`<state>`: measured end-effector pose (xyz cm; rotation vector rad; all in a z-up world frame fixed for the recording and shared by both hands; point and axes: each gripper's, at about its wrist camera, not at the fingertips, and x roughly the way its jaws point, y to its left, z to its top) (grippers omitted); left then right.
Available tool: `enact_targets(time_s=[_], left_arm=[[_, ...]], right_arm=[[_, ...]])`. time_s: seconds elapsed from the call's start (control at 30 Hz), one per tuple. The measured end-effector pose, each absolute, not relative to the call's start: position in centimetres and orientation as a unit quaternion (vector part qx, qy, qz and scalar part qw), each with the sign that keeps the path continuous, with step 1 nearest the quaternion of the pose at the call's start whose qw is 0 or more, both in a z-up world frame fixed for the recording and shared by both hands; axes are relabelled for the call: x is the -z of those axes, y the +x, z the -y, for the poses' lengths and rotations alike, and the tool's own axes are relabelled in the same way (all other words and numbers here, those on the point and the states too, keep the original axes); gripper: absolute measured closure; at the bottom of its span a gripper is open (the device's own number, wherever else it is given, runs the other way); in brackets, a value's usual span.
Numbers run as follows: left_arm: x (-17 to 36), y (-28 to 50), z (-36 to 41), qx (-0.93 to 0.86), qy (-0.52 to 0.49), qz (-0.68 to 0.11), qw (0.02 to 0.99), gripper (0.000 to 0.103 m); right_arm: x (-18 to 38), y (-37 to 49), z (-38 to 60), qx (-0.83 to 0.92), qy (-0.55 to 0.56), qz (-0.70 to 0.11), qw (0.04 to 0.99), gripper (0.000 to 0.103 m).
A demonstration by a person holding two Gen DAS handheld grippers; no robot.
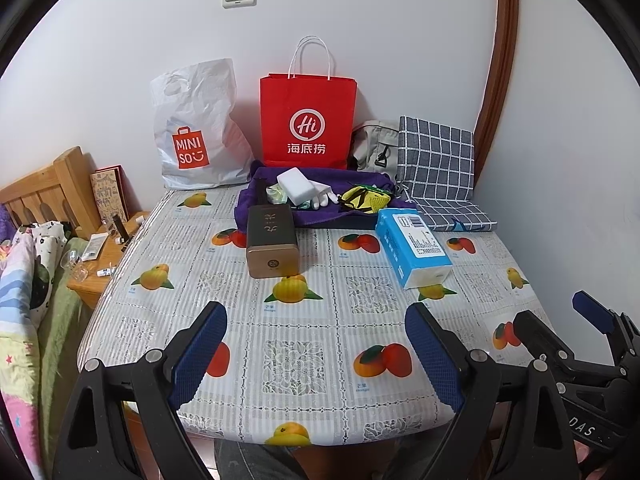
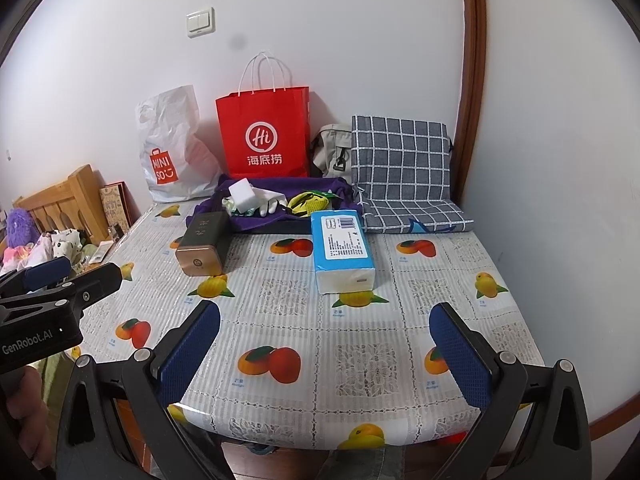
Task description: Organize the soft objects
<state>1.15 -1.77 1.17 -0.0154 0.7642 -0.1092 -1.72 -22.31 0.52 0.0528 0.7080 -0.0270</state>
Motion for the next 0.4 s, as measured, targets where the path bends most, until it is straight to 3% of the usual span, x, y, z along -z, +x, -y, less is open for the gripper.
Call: enact_targets(time_s=[0.4], left_arm=[[-1.23, 0.98, 2.19, 0.05, -0.007, -0.373, 0.927, 0.013]], right_arm=[[-0.07, -1.18, 22.28, 0.013, 0.023, -0.352, 0.936, 0.0]])
